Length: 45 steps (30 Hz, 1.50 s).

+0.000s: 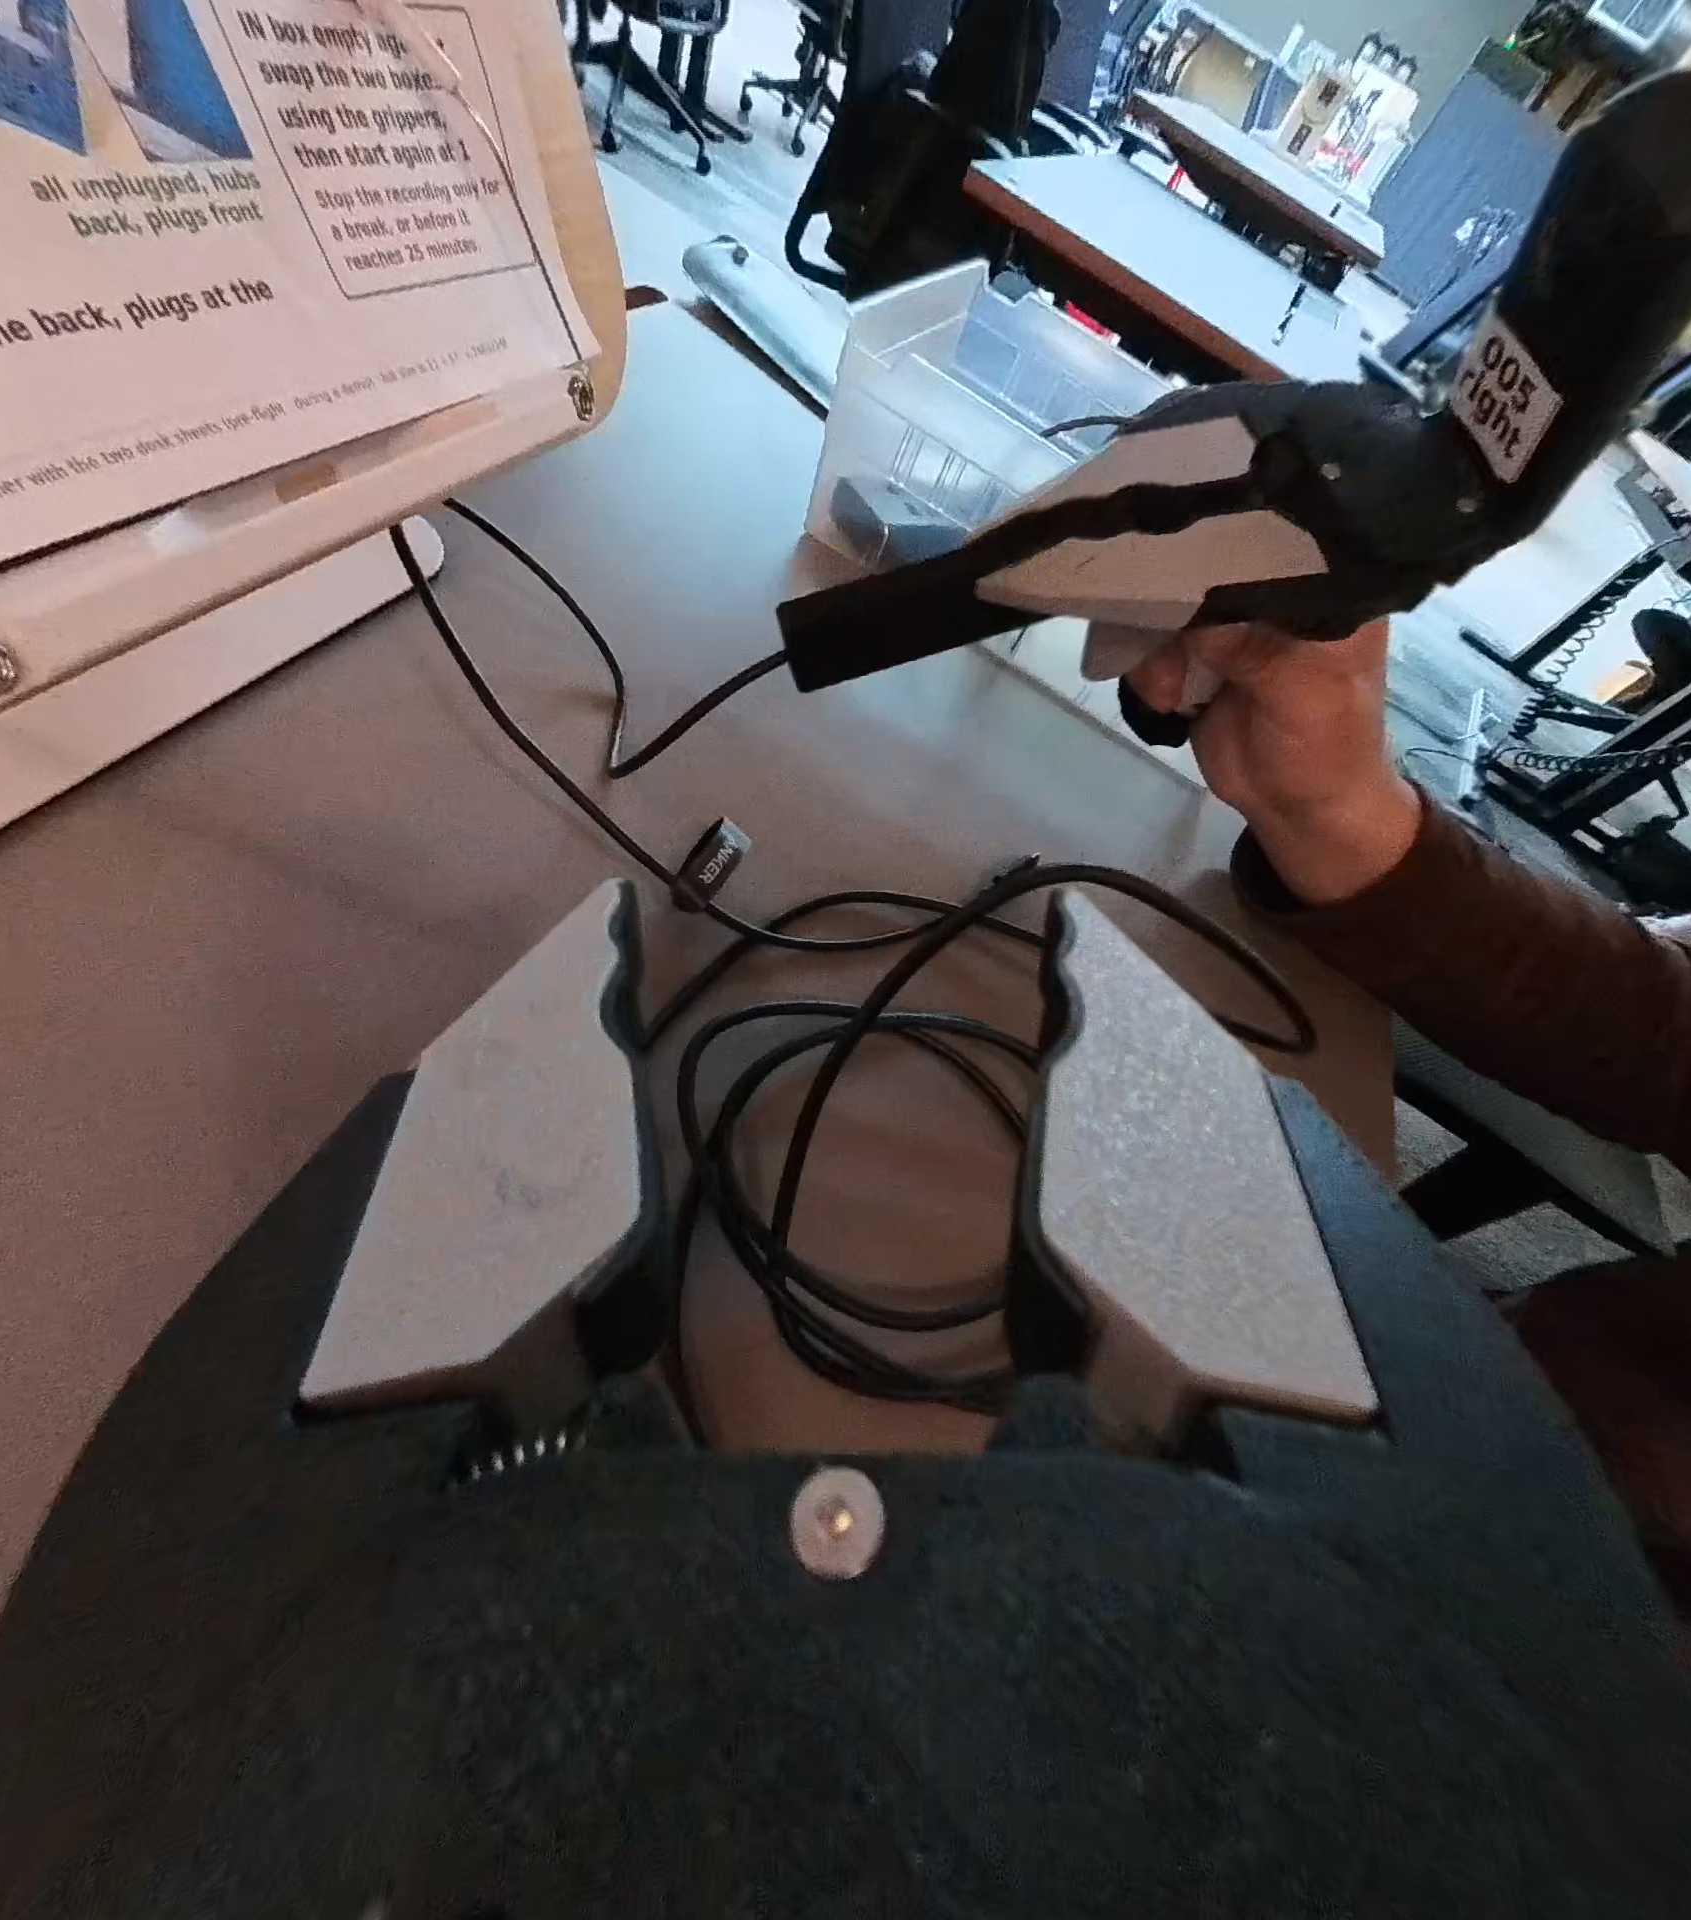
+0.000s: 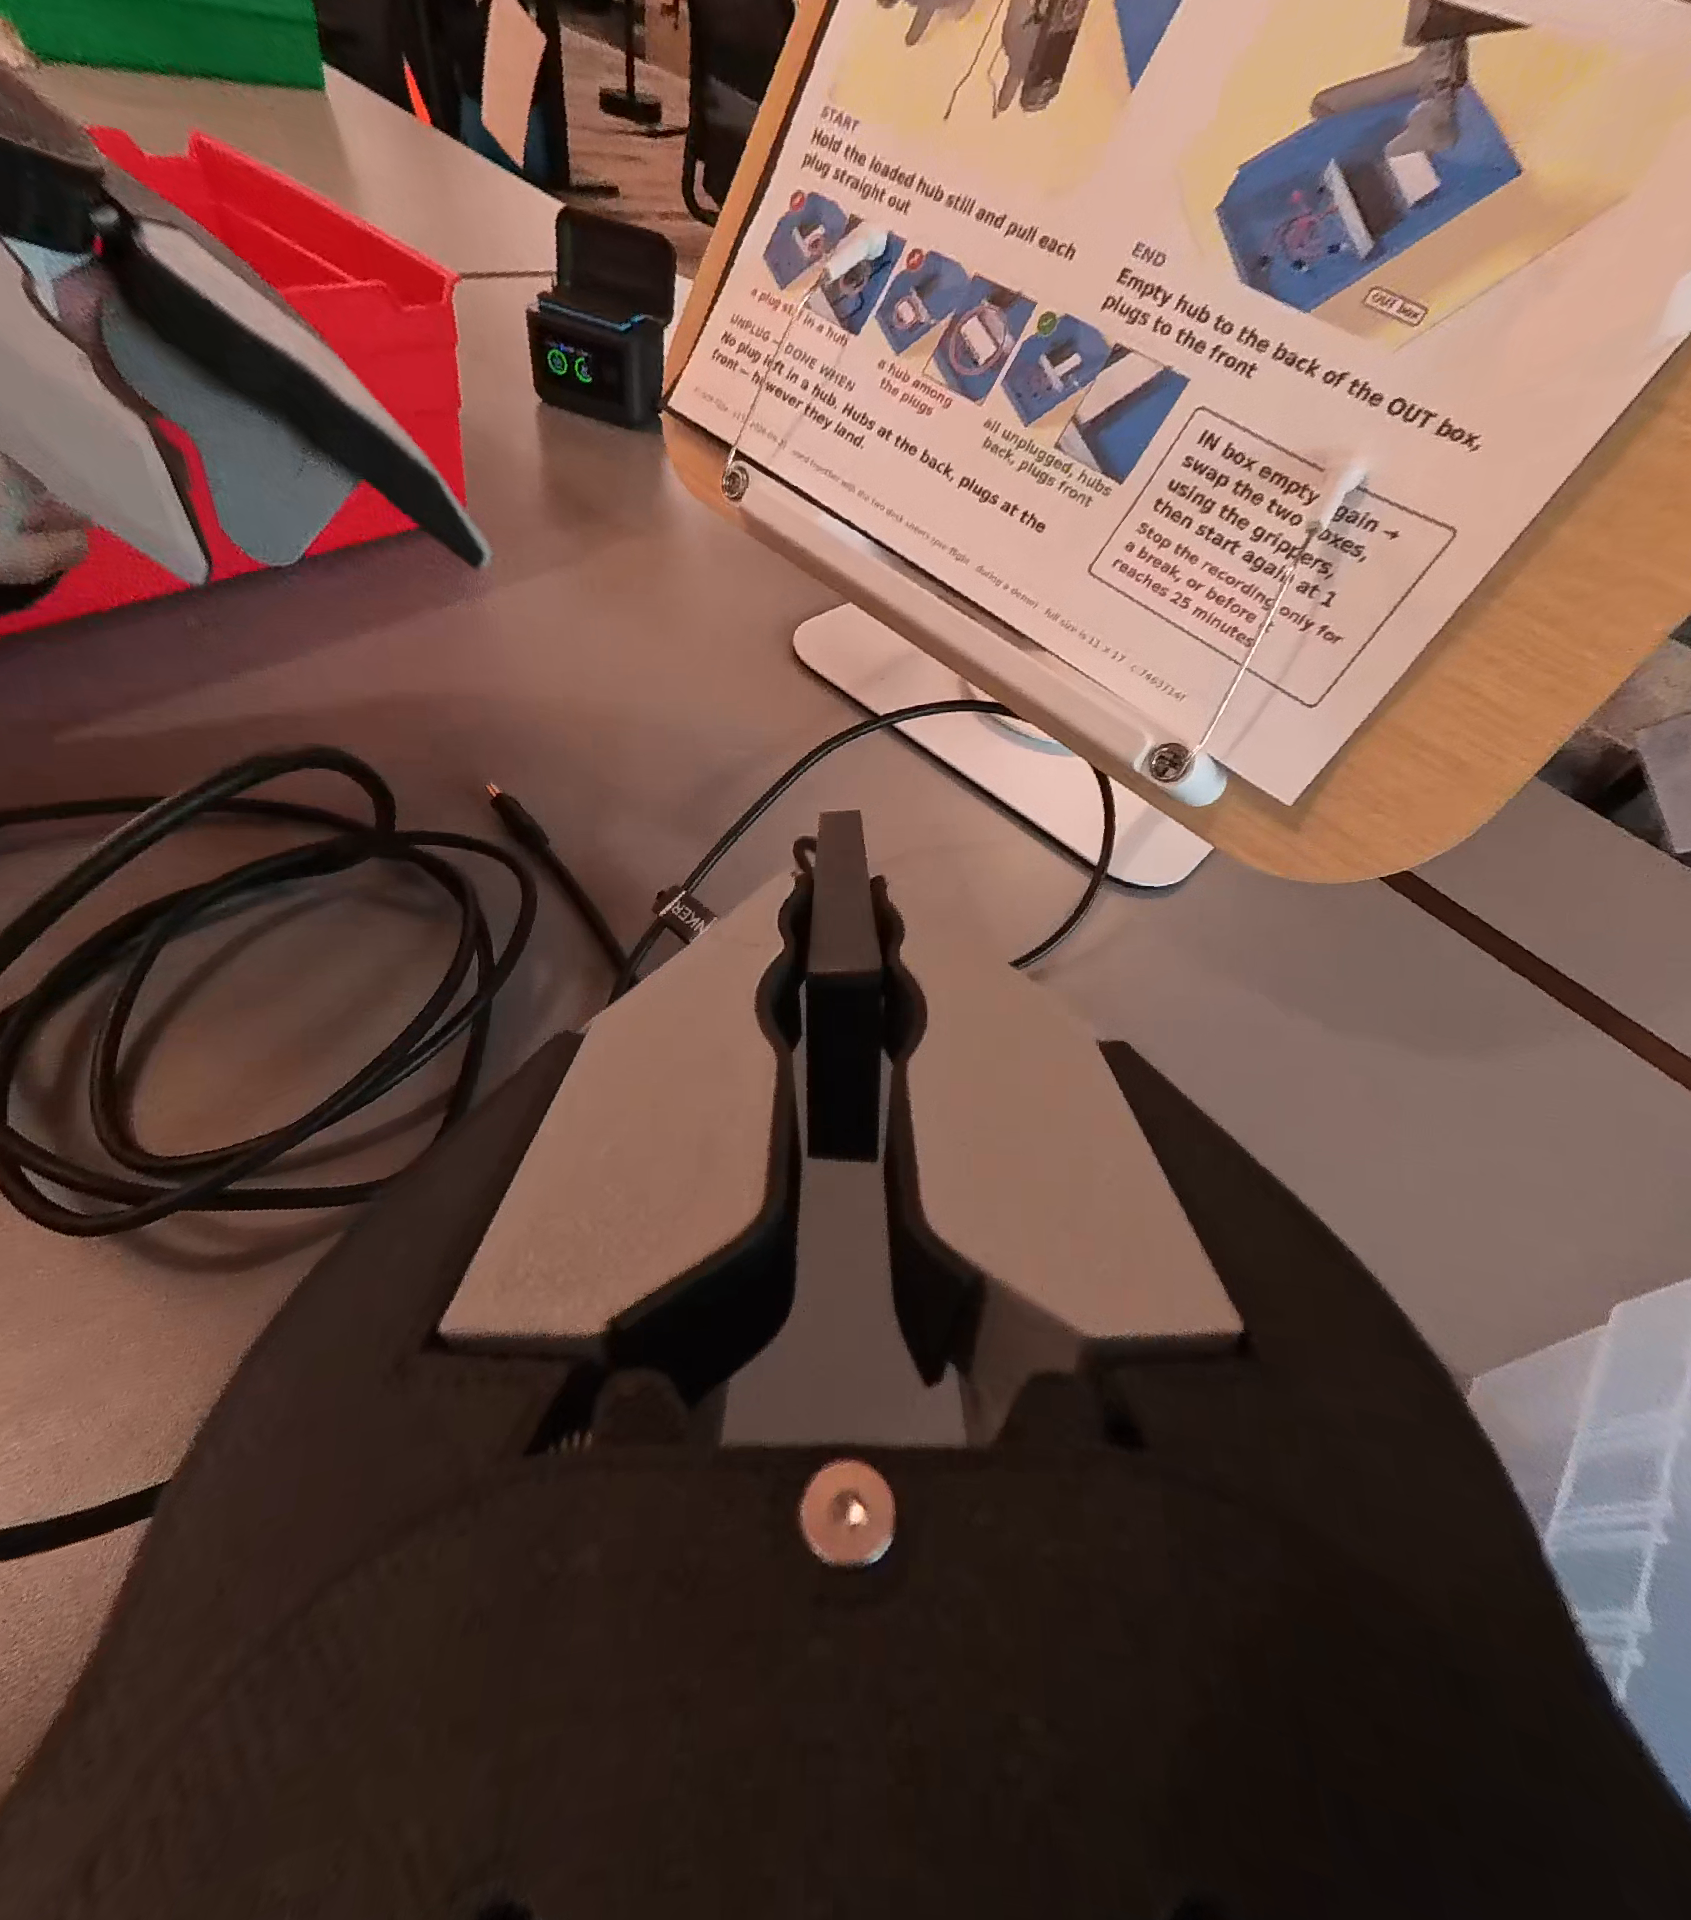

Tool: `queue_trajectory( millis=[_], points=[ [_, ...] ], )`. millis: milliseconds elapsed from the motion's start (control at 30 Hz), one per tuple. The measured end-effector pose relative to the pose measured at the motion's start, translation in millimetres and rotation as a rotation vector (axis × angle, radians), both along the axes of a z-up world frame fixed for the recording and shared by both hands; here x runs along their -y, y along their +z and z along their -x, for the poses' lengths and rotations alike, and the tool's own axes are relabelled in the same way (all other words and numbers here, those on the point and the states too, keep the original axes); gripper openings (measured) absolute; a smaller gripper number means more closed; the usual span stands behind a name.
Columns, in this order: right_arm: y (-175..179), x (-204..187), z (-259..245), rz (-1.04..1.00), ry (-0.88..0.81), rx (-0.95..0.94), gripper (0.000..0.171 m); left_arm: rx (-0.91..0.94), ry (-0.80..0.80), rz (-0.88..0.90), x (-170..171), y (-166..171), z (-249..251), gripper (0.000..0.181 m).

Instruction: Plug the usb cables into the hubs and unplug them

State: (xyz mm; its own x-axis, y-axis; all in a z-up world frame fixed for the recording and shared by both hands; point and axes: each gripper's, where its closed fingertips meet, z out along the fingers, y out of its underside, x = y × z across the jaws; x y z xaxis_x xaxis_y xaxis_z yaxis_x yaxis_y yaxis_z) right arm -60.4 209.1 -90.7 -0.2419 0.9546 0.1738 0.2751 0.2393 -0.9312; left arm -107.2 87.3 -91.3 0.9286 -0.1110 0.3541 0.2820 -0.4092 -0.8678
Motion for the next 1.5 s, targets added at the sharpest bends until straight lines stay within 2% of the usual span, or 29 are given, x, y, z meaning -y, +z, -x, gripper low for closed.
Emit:
queue_trajectory(
  millis=[100, 200, 367, 533, 733, 767, 833, 1100, 1400, 1500],
  points=[
    [-0.7, 3.9, 0.4, 0.008, 0.022, 0.002, 0.007, -0.047, 0.049, -0.066, -7.5, 11.0, 4.4, 0.067],
    [-2.0, 13.7, 0.7, 0.004, 0.067, 0.005, 0.007, -0.091, 0.033, -0.105, -15.9, 17.1, -5.2, 0.059],
    [-3.9, 40.4, -0.7, -0.039, 0.175, 0.003, 0.007, -0.291, 0.037, -0.098, -30.5, 11.9, -17.5, 0.047],
    [-2.4, 56.7, -6.3, -0.132, 0.230, -0.011, 0.007, -0.464, 0.002, -0.026, -48.5, -10.5, -34.2, 0.047],
    [9.4, 88.3, -21.9, -0.158, 0.384, -0.071, 0.007, -0.523, -0.054, -0.015, -61.8, -27.1, -49.2, 0.052],
    [9.3, 89.8, -22.1, -0.166, 0.387, -0.074, 0.007, -0.522, -0.075, -0.021, -62.2, -28.1, -53.2, 0.048],
    [8.8, 91.4, -22.5, -0.163, 0.399, -0.078, 0.007, -0.511, -0.141, -0.029, -60.1, -30.7, -64.7, 0.025],
    [20.4, 104.6, -33.9, 0.081, 0.560, -0.076, 0.010, -0.423, -0.239, -0.037, -58.6, -36.6, -82.9, 0.018],
    [33.6, 110.5, -34.4, 0.334, 0.637, -0.073, 0.016, -0.539, -0.257, -0.082, -61.1, -35.2, -86.6, 0.012],
    [34.5, 109.3, -34.3, 0.344, 0.635, -0.074, 0.016, -0.539, -0.258, -0.097, -62.0, -33.9, -87.4, 0.012]
  ],
)
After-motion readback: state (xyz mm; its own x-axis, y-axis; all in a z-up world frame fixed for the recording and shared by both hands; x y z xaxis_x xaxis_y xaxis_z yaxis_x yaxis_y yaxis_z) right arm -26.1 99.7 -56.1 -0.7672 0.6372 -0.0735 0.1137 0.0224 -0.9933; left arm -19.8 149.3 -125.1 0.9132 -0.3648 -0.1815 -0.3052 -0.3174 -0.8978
